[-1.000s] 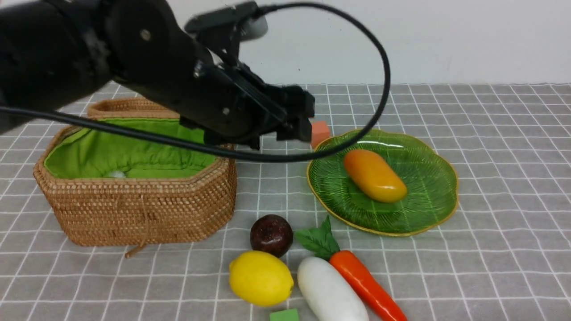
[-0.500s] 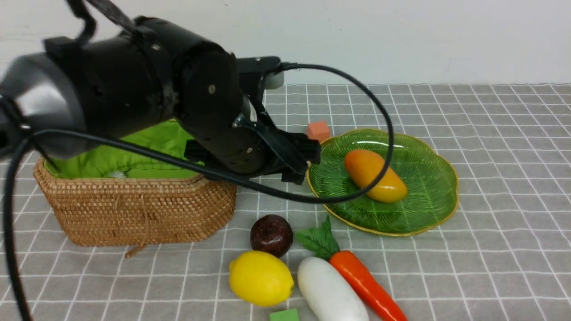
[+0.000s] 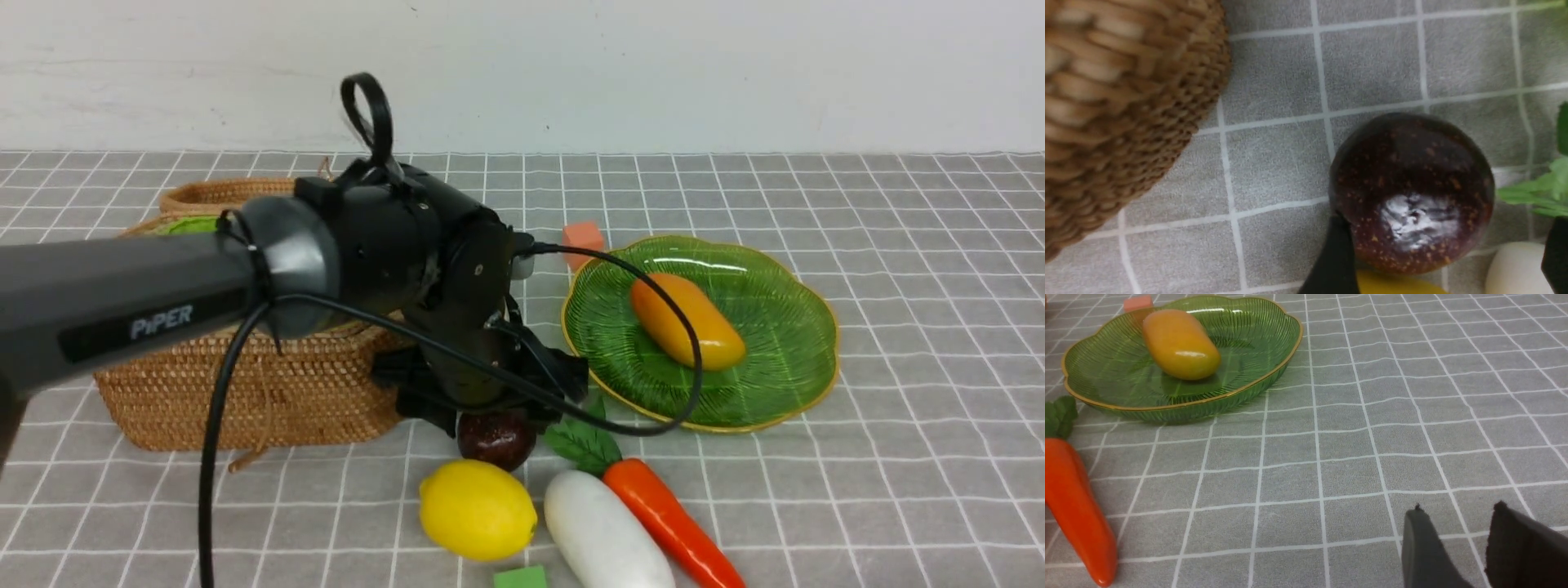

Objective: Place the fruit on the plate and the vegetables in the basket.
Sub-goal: Grab a mangosteen with your left arm and put it on the plate on the right

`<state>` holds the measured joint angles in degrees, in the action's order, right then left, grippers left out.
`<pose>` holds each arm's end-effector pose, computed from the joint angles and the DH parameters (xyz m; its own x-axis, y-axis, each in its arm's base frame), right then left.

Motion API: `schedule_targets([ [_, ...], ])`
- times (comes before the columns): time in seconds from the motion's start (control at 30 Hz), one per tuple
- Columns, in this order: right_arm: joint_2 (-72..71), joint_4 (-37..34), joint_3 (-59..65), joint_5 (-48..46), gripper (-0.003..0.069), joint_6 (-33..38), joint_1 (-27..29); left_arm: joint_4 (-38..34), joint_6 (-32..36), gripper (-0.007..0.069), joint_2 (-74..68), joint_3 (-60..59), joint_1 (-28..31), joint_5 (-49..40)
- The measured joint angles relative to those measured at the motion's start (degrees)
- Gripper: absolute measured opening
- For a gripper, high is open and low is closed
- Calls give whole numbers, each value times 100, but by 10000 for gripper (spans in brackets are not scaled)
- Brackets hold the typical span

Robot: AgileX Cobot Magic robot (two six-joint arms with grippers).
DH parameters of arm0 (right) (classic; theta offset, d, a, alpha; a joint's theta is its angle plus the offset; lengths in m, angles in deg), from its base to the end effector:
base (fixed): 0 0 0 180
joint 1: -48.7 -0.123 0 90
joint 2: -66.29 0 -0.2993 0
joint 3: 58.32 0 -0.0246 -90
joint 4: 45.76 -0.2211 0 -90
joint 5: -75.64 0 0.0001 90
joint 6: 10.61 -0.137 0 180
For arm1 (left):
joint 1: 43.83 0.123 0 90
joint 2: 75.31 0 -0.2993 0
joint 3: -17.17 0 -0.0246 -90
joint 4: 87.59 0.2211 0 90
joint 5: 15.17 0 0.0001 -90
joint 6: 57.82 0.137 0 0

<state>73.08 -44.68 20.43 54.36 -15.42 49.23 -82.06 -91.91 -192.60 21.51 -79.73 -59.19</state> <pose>0.0524 -0.0014 0.1604 -0.2876 0.0690 -0.9553 0.0350 0.9975 0.0615 0.3327 -0.2295 0.1997 -0.9270 0.0532 -0.3712 0.1141 0.9830 -0.1441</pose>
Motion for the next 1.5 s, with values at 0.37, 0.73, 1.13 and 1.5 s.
schedule_targets([
  [0.37, 0, 0, 0, 0, 240, 0, 0, 224, 0, 544, -317, 38, 0, 41],
  [0.73, 0, 0, 0, 0, 240, 0, 0, 323, 133, 496, -293, 147, 0, -328],
  [1.13, 0, 0, 0, 0, 240, 0, 0, -189, -143, 496, -21, 1398, 0, 348],
  [1.5, 0, 0, 0, 0, 240, 0, 0, -283, -171, 496, -959, 1451, -370, 1391],
])
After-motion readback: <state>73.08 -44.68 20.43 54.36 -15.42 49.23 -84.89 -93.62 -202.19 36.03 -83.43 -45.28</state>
